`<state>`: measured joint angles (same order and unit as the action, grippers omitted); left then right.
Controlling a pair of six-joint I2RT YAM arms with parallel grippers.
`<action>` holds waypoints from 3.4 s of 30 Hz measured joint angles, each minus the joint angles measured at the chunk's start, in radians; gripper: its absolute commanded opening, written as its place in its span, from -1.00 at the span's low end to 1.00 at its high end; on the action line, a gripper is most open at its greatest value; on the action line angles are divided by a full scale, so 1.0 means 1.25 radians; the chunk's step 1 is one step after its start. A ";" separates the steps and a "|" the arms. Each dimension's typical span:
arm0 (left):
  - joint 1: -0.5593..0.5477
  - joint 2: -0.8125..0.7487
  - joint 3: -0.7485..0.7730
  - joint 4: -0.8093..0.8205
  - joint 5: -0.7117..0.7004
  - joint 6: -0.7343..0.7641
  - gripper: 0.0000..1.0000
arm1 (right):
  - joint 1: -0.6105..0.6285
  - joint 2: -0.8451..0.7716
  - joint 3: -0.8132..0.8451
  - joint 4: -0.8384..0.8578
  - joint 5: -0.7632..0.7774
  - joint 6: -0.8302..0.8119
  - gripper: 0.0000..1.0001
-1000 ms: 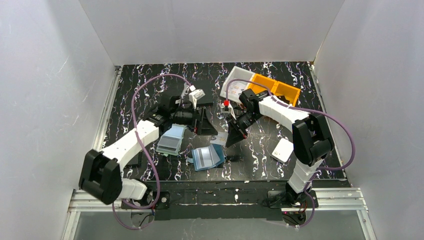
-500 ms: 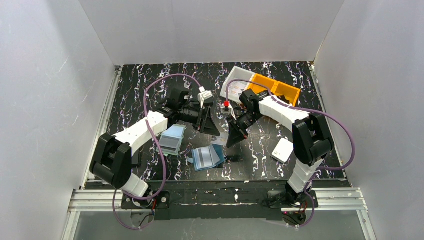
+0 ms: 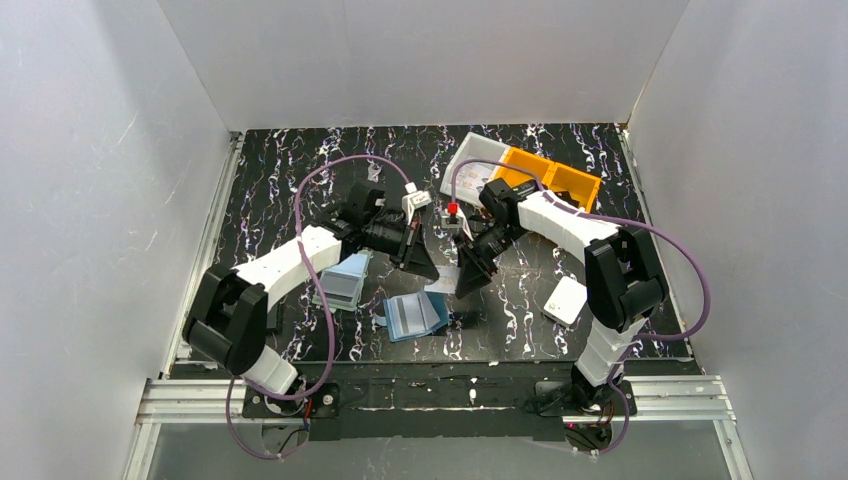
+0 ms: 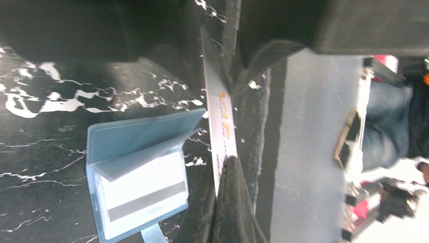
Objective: Take the credit cards out of the card holder
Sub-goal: Place the credit card in the storage box.
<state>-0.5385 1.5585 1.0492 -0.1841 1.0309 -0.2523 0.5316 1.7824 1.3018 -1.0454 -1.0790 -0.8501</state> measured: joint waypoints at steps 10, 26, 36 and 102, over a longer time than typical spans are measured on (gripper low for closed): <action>-0.001 -0.413 -0.359 0.354 -0.266 -0.361 -1.00 | -0.098 -0.101 0.045 -0.020 0.073 0.010 0.97; -0.153 -0.665 -0.535 0.693 -0.911 -0.736 -1.00 | -0.178 -0.444 -0.134 0.601 -0.054 0.784 0.96; -0.153 -0.608 -0.469 0.699 -1.054 -0.819 -1.00 | -0.178 -0.523 -0.253 0.877 0.039 1.105 0.96; 0.017 -0.465 -0.229 -0.064 -0.596 0.012 0.97 | -0.097 0.171 0.626 0.177 0.620 0.175 -0.97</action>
<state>-0.5175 0.9771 0.7631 -0.2638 0.2863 -0.2379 0.4099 1.9957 2.0846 -0.8238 -0.3046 -0.6312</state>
